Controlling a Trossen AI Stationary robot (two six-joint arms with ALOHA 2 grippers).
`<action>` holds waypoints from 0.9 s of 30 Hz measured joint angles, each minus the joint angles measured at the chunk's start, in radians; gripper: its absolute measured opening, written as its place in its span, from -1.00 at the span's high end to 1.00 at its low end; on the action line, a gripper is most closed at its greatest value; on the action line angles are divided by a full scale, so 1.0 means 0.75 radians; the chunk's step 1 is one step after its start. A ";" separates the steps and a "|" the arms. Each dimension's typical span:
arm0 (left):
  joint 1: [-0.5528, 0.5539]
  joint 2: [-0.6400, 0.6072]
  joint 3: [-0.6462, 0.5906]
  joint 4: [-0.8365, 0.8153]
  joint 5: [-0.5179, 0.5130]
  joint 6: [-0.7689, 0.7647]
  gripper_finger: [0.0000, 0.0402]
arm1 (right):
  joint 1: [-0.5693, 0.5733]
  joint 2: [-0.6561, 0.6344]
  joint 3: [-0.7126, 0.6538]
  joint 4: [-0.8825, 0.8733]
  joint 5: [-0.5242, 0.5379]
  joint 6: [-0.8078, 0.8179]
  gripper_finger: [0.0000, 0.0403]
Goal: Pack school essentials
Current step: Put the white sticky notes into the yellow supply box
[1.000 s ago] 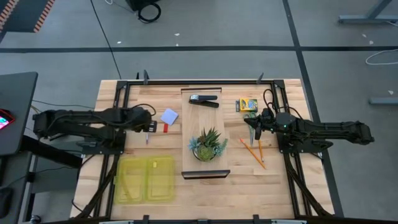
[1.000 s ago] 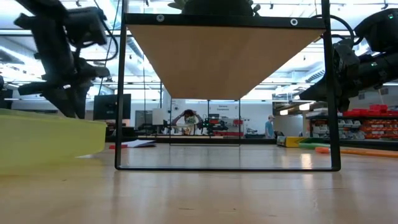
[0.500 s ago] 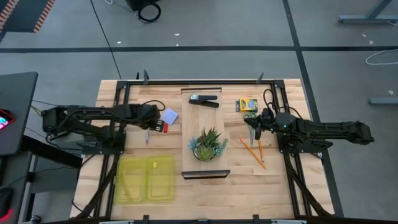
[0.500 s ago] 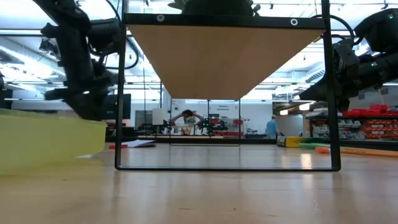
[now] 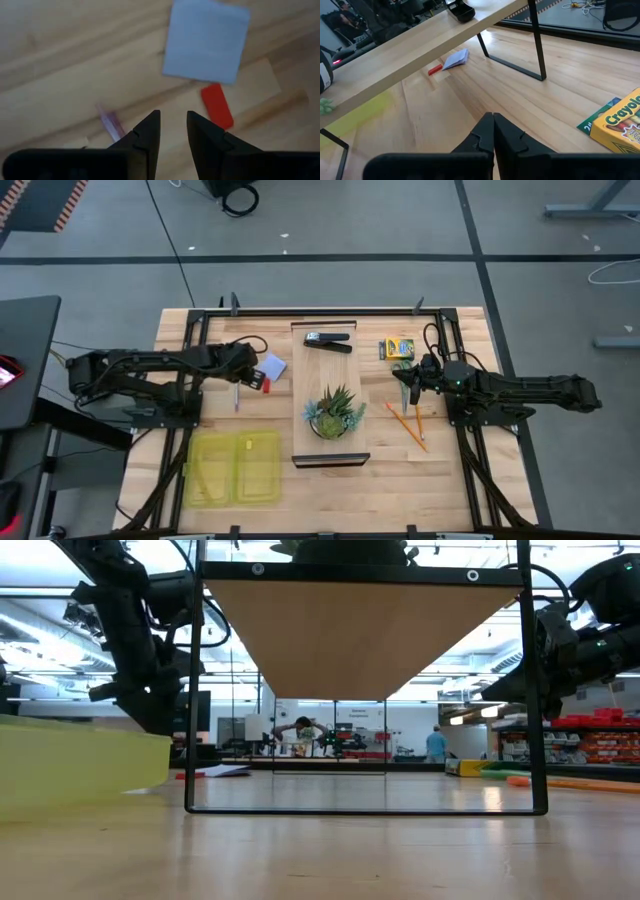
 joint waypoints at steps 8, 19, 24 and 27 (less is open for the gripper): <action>0.003 0.000 -0.001 0.231 -0.043 0.119 0.51 | 0.001 0.000 0.000 0.000 0.000 0.000 0.95; 0.005 0.052 -0.003 0.348 -0.183 -0.080 0.42 | 0.000 0.001 0.000 0.000 0.000 0.000 0.95; 0.003 0.122 -0.002 0.359 -0.107 -0.115 0.01 | 0.001 0.000 0.000 0.000 0.000 0.000 0.95; 0.003 0.162 -0.002 0.359 -0.087 -0.069 -0.27 | 0.000 0.000 0.000 0.000 0.000 0.000 0.95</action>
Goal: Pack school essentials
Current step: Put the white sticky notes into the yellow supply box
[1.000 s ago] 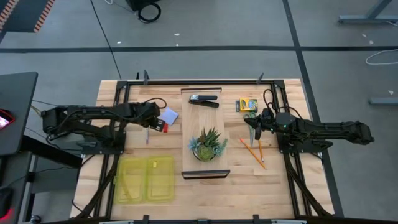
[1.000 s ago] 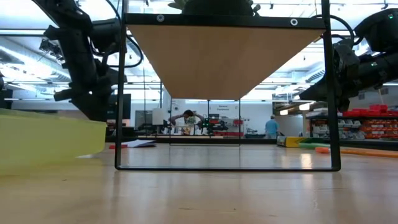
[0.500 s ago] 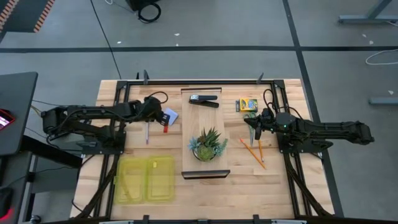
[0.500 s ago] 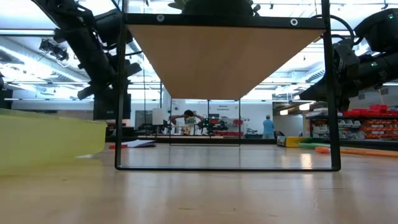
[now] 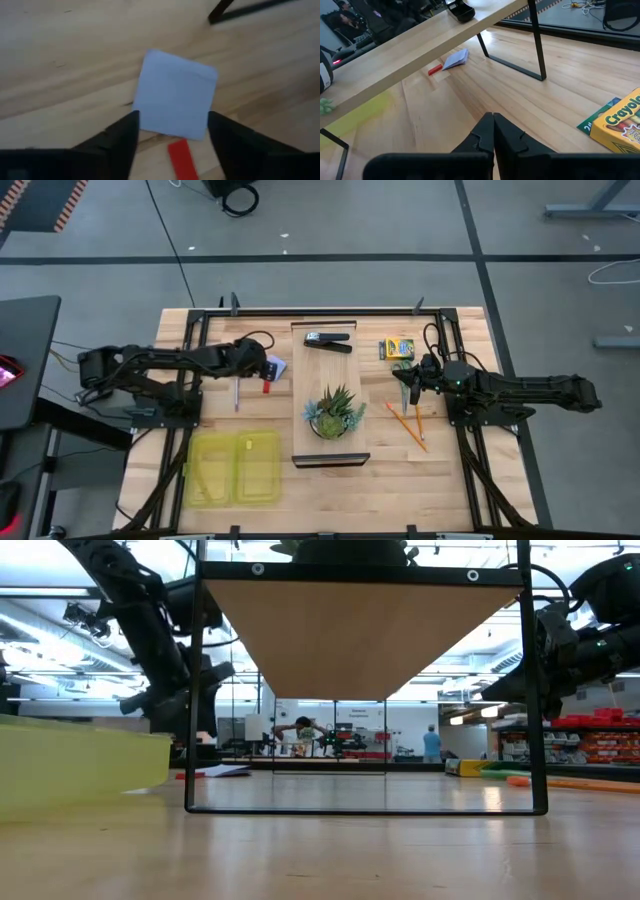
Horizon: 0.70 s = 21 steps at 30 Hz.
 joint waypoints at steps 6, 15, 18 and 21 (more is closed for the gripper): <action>-0.002 0.080 0.000 0.063 -0.029 0.235 -0.76 | 0.000 0.000 0.000 0.000 0.000 0.000 0.95; 0.002 0.168 0.000 0.161 -0.040 0.381 -0.96 | 0.000 0.000 0.000 0.000 0.000 0.000 0.95; 0.002 0.191 0.000 0.210 -0.053 0.397 -0.98 | 0.000 0.000 0.000 0.000 0.000 0.000 0.95; 0.006 0.220 0.000 0.290 -0.061 0.423 -0.99 | 0.000 0.000 0.000 0.000 0.000 0.000 0.95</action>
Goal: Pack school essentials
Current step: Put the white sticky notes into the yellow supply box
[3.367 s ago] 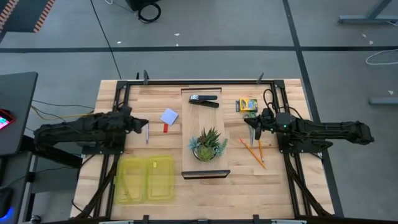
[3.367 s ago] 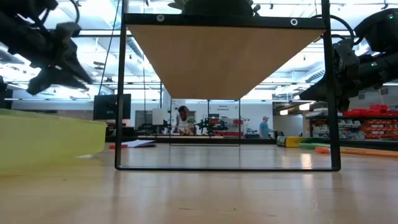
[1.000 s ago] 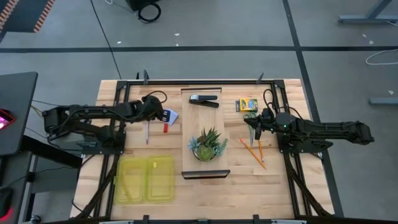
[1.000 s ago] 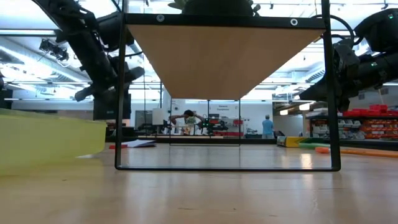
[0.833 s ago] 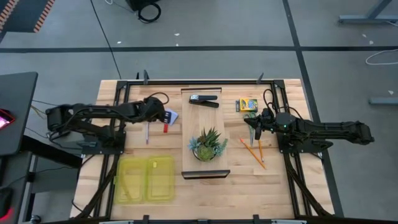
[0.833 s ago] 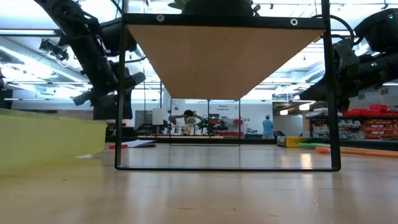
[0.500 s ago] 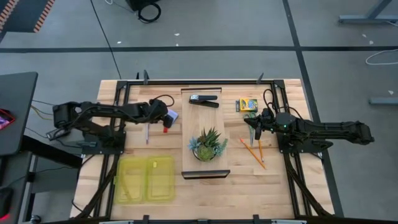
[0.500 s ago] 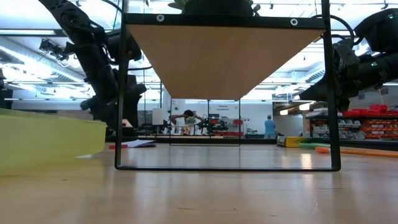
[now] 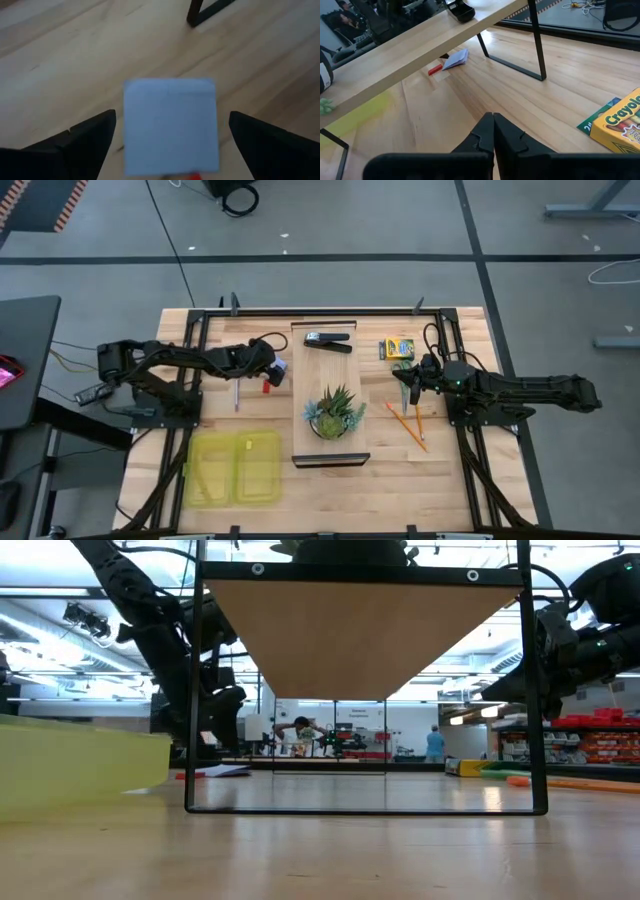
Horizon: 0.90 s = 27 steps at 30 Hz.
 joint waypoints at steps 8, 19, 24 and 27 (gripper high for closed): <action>0.063 0.099 0.000 0.062 0.026 -0.044 -0.99 | 0.000 0.000 0.000 0.000 0.000 0.000 0.95; 0.060 0.108 0.000 0.138 0.065 -0.044 -0.99 | 0.000 0.000 0.000 0.000 0.000 0.000 0.95; 0.058 0.108 0.000 0.138 0.066 -0.041 -0.99 | 0.000 0.000 0.000 0.000 0.000 0.000 0.95; 0.057 0.126 0.001 0.144 0.065 -0.041 -0.99 | 0.000 0.000 0.000 0.000 0.000 0.000 0.95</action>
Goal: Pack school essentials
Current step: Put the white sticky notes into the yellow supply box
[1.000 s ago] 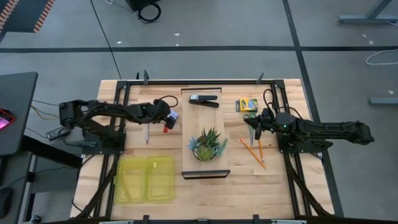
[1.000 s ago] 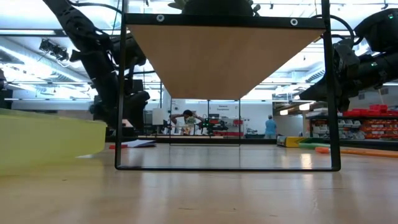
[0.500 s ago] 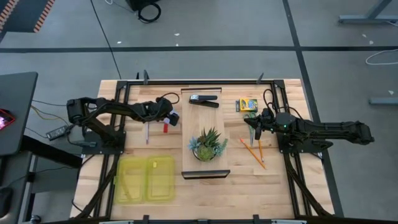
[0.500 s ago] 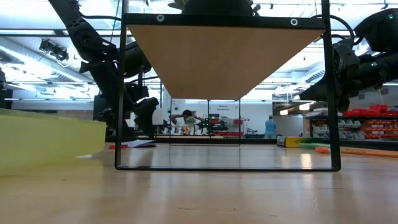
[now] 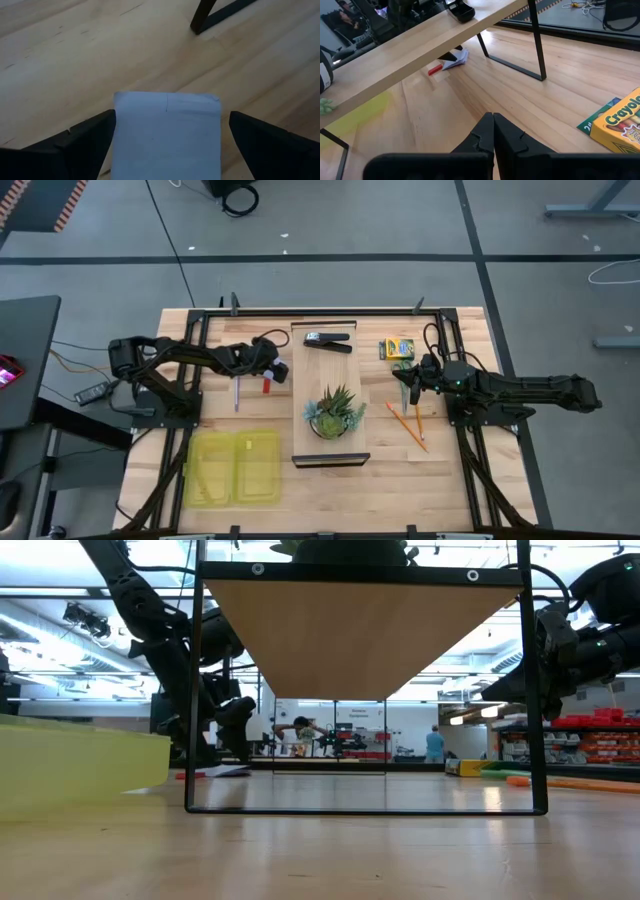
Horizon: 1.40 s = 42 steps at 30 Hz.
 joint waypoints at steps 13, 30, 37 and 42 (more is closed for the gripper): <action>-0.086 0.078 0.003 0.019 -0.046 0.027 -0.99 | 0.000 0.001 0.000 0.000 0.000 0.000 0.95; -0.097 0.083 0.005 -0.031 0.002 0.160 -0.82 | 0.000 0.000 0.000 0.000 0.000 0.000 0.95; -0.098 0.083 0.004 -0.037 0.004 0.163 -0.70 | -0.001 0.001 0.000 0.000 0.000 0.000 0.95; -0.098 0.083 0.003 -0.038 0.003 0.163 -0.62 | 0.000 0.001 0.000 0.000 0.000 0.000 0.95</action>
